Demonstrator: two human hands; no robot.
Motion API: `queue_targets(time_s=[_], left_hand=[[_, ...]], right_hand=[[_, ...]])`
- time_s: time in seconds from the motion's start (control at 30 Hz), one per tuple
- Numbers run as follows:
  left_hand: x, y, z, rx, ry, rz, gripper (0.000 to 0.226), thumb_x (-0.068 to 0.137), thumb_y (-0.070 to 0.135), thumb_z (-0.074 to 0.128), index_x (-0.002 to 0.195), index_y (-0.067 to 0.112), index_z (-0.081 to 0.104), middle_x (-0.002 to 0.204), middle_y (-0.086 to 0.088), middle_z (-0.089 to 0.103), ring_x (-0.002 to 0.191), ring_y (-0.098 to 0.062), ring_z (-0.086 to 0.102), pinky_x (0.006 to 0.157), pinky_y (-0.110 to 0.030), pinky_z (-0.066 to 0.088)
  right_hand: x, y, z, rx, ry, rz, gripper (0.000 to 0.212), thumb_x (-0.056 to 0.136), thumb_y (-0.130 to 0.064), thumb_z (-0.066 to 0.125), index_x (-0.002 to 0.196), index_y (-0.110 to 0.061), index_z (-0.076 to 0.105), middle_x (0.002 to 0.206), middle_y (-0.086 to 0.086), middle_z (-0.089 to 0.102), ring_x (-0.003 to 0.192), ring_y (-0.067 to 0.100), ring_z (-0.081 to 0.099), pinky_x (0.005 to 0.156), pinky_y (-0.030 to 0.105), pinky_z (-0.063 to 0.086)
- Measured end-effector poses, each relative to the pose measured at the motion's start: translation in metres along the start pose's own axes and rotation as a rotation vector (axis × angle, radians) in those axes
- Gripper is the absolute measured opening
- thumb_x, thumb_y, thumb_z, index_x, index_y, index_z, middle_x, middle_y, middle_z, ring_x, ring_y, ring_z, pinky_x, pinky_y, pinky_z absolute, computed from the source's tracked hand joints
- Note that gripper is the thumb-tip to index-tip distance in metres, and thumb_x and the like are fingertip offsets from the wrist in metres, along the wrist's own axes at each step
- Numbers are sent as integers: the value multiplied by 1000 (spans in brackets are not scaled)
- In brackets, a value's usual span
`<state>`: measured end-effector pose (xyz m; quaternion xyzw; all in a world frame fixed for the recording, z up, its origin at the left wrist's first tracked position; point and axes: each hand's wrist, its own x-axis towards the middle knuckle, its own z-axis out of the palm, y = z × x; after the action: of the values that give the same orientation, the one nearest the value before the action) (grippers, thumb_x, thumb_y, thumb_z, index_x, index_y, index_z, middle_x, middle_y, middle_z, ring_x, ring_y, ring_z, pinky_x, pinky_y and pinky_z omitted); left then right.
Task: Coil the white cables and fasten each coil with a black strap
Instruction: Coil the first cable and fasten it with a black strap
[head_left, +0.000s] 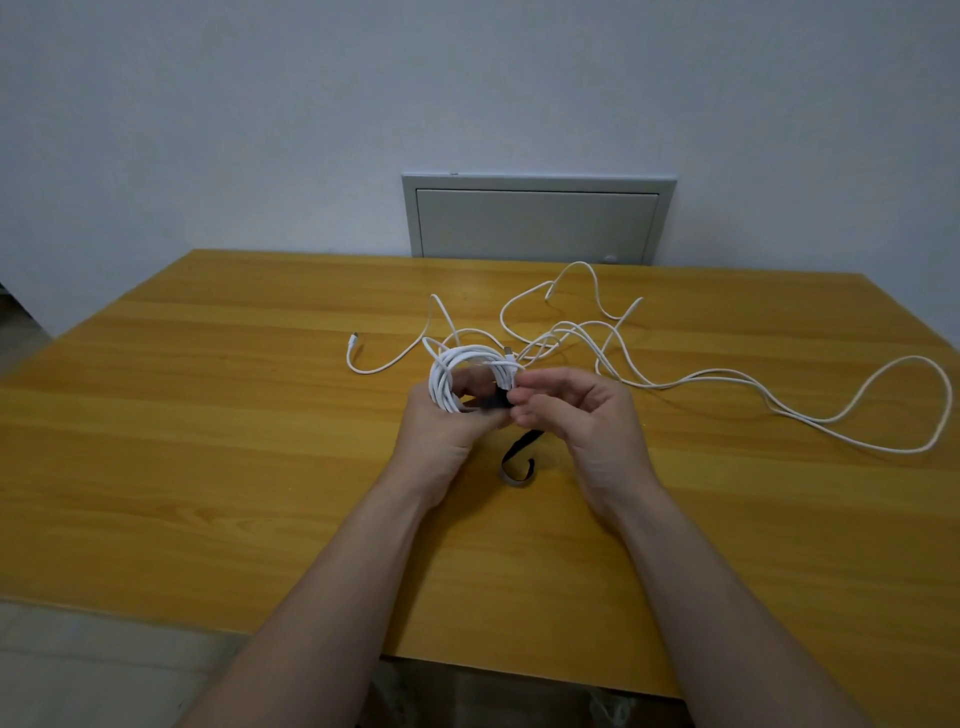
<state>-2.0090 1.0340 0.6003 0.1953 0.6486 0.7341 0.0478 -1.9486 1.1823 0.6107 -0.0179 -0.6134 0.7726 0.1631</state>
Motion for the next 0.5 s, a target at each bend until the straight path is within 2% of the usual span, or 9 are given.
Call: queue_targets(time_s=[0.07, 0.17, 0.27, 0.4, 0.5], left_hand=[[-3, 0, 1, -5, -37, 14, 33, 76, -9, 80, 106, 2, 76, 103, -12, 78, 100, -23, 73, 88, -31, 56], [-4, 0, 2, 1, -67, 13, 35, 78, -8, 80, 111, 5, 76, 109, -13, 77, 108, -29, 72, 94, -37, 57], [-3, -2, 2, -38, -78, -6, 34, 78, -1, 78, 111, 6, 76, 110, -15, 77, 107, -32, 72, 97, -44, 56], [-1, -2, 4, -135, -18, -78, 27, 79, 6, 66, 95, 21, 82, 101, -9, 78, 97, -23, 72, 92, -44, 55], [2, -4, 3, -158, 30, -63, 21, 87, 0, 65, 98, 13, 77, 102, -14, 76, 98, -28, 71, 96, -53, 53]], right_hand=[[0, 1, 0, -6, 10, -7, 22, 80, 14, 74, 100, 4, 74, 89, 18, 77, 78, 23, 74, 75, 27, 59], [1, 2, 0, -40, 52, -7, 18, 76, 8, 81, 90, 1, 73, 79, 13, 76, 68, 20, 70, 68, 27, 58], [1, 4, 1, -111, 88, -17, 21, 75, 3, 85, 87, -3, 68, 75, 9, 68, 60, 19, 67, 64, 28, 57], [1, 5, 4, -103, 128, -26, 26, 78, 0, 85, 92, -5, 63, 76, 1, 66, 59, 19, 66, 59, 27, 56], [1, 6, 6, -80, 126, 1, 31, 78, -1, 84, 102, -5, 65, 90, 7, 72, 63, 17, 68, 60, 25, 56]])
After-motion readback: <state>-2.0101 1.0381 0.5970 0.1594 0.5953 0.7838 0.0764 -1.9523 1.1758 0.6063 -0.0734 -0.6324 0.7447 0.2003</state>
